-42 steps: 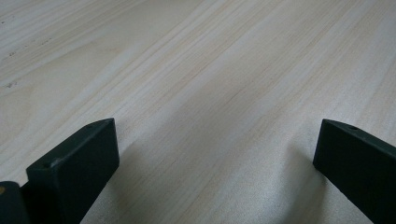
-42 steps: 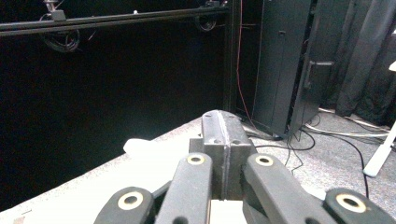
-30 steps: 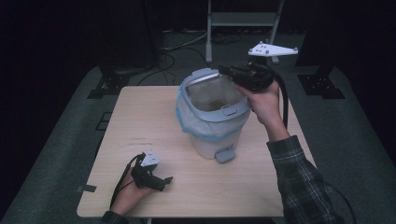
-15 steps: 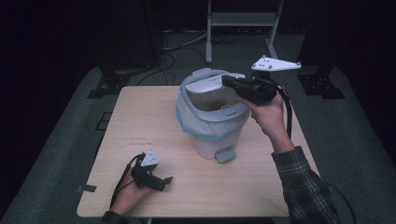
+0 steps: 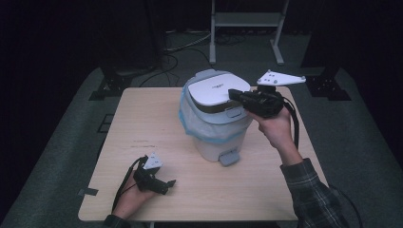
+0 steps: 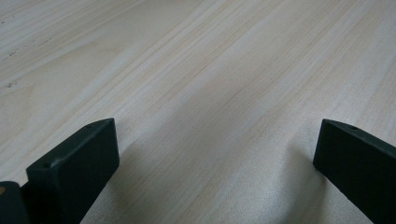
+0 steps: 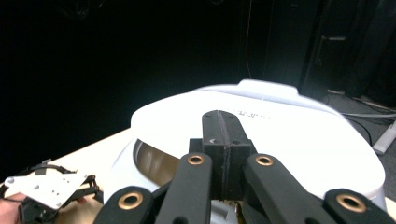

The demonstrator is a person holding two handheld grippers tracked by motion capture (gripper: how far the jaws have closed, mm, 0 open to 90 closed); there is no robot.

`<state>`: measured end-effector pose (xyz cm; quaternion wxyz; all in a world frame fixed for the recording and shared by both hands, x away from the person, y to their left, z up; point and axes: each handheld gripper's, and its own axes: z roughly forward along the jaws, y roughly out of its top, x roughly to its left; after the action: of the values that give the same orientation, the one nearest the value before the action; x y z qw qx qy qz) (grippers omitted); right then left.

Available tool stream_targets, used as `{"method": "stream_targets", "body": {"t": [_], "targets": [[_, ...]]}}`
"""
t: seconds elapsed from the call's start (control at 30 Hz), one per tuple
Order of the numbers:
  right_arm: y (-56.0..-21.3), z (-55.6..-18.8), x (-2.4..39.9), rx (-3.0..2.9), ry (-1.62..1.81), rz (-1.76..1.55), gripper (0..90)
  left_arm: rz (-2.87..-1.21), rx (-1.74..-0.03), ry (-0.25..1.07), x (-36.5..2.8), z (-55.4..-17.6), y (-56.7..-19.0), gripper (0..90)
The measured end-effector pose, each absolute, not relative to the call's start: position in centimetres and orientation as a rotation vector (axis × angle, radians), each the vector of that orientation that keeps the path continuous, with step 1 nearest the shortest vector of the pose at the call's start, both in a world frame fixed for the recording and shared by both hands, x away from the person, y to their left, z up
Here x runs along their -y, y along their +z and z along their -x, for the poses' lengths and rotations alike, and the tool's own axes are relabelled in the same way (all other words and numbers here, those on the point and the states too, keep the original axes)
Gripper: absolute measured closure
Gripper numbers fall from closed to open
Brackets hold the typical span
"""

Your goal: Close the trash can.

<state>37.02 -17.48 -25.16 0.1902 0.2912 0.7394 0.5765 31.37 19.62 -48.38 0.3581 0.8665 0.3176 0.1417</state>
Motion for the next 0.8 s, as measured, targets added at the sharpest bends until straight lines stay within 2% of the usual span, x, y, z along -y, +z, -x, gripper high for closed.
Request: {"method": "stream_targets", "body": {"t": [0.8], "targets": [[-27.6, -36.6, 17.9, -2.122, 1.619, -0.829, 90.0, -2.236, -0.820, 0.365, -19.6, -31.4, -48.4, 0.0]]}}
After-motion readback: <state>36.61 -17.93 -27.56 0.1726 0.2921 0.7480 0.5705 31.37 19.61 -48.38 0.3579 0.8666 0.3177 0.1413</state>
